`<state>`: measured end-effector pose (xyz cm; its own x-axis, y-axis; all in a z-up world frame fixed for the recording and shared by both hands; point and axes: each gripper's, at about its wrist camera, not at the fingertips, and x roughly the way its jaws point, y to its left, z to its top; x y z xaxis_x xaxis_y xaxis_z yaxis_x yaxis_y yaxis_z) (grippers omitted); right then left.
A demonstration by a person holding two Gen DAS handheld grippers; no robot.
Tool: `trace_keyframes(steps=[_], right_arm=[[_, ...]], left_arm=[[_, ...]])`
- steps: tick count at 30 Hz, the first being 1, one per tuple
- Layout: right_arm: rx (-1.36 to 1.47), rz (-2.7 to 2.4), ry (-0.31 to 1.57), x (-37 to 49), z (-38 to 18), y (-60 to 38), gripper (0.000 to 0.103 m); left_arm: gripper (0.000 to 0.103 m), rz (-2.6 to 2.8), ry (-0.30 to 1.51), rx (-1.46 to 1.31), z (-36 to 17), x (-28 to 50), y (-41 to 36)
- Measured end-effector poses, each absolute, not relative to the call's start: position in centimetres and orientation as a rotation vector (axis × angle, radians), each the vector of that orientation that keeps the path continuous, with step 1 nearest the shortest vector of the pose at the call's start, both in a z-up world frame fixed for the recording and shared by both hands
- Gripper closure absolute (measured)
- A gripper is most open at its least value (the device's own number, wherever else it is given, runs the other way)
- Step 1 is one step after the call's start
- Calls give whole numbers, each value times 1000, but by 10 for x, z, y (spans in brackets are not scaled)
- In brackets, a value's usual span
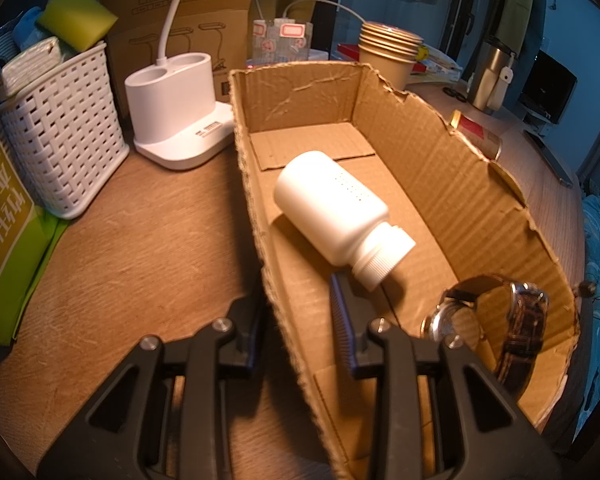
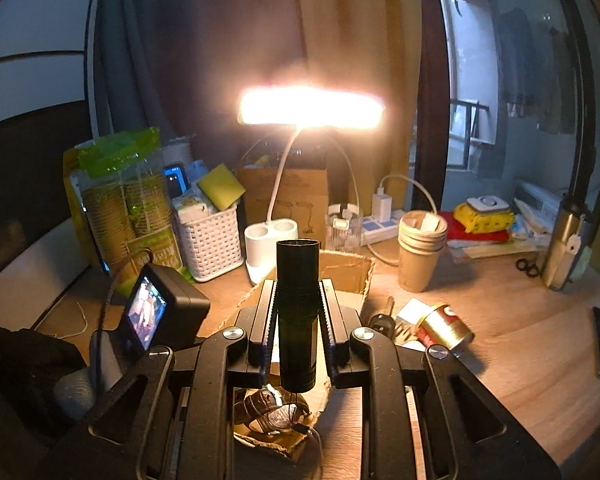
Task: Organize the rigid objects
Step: 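Carry the flashlight over the cardboard box and open the right gripper, then move the right gripper back toward the white earbuds case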
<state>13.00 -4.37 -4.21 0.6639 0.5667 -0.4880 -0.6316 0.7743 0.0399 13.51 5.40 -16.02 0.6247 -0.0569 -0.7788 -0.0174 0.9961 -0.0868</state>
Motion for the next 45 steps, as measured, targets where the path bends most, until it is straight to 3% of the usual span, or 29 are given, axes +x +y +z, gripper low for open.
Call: trace_keyframes(steps=[30, 45], right_arm=[[-302, 643, 750, 182, -126, -4, 81], [-314, 649, 749, 180, -126, -3, 77]], left_arm=[[71, -23, 896, -89, -160, 135, 54], [71, -23, 896, -89, -160, 135, 54]])
